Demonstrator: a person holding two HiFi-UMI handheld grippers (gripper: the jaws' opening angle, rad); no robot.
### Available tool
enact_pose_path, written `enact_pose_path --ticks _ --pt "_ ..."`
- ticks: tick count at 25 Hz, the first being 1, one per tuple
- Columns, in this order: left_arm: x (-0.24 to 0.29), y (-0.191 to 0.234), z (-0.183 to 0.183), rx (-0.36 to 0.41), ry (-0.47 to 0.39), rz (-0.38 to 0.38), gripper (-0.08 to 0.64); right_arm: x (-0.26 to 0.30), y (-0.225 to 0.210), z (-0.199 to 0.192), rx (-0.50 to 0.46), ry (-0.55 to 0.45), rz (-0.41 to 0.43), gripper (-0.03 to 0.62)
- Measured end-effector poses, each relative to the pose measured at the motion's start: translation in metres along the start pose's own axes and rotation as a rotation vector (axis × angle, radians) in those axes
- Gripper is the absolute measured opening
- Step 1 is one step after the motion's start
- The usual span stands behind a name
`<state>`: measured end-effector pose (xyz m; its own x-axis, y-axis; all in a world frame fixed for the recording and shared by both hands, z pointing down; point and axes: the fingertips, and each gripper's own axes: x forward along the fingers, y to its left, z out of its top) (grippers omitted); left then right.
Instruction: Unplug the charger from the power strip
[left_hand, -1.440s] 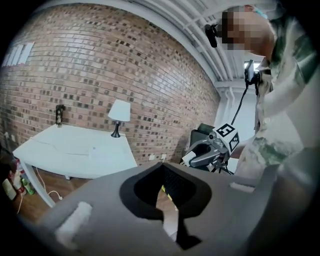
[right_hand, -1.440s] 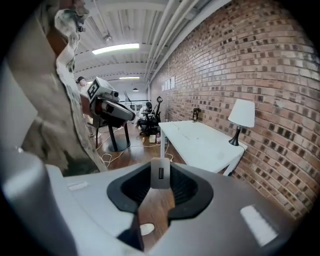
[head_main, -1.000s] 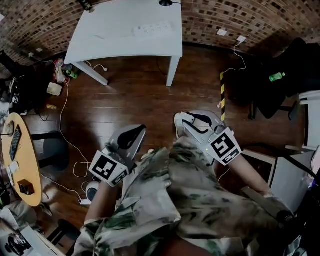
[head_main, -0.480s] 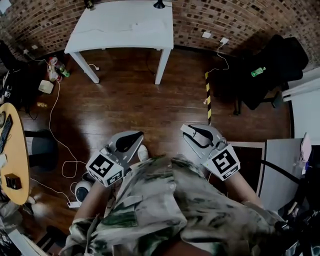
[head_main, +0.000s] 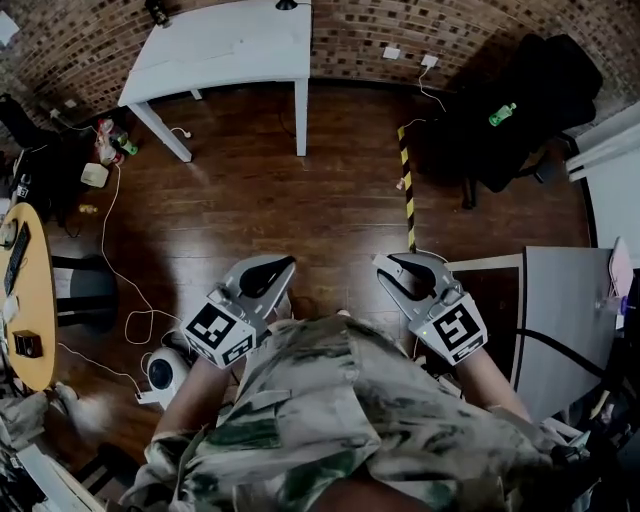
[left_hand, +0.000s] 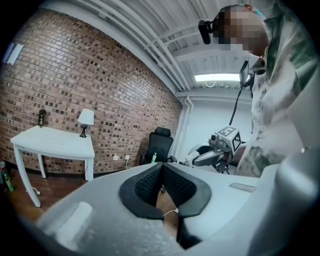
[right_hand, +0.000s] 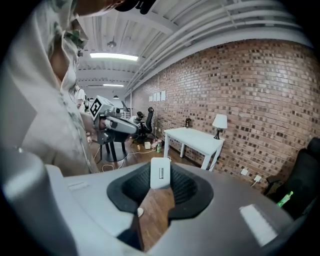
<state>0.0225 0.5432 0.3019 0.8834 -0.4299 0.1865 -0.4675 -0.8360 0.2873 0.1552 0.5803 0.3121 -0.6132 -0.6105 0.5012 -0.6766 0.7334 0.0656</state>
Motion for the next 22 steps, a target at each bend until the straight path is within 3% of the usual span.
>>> enact_pose_path --ticks 5,11,16,22 --pt "0.009 -0.058 -0.024 -0.024 0.01 0.022 0.003 -0.038 0.015 -0.033 -0.005 -0.005 0.039 0.107" --pt "0.004 -0.089 -0.042 -0.039 0.009 0.072 0.003 -0.06 0.03 -0.057 -0.013 -0.018 0.072 0.107" --pt "0.001 -0.086 -0.034 -0.016 -0.006 0.097 0.003 -0.059 0.025 -0.05 -0.009 -0.035 0.067 0.106" --pt "-0.009 -0.048 -0.029 -0.019 -0.012 0.117 0.003 -0.027 0.018 -0.037 -0.014 -0.033 0.07 0.106"
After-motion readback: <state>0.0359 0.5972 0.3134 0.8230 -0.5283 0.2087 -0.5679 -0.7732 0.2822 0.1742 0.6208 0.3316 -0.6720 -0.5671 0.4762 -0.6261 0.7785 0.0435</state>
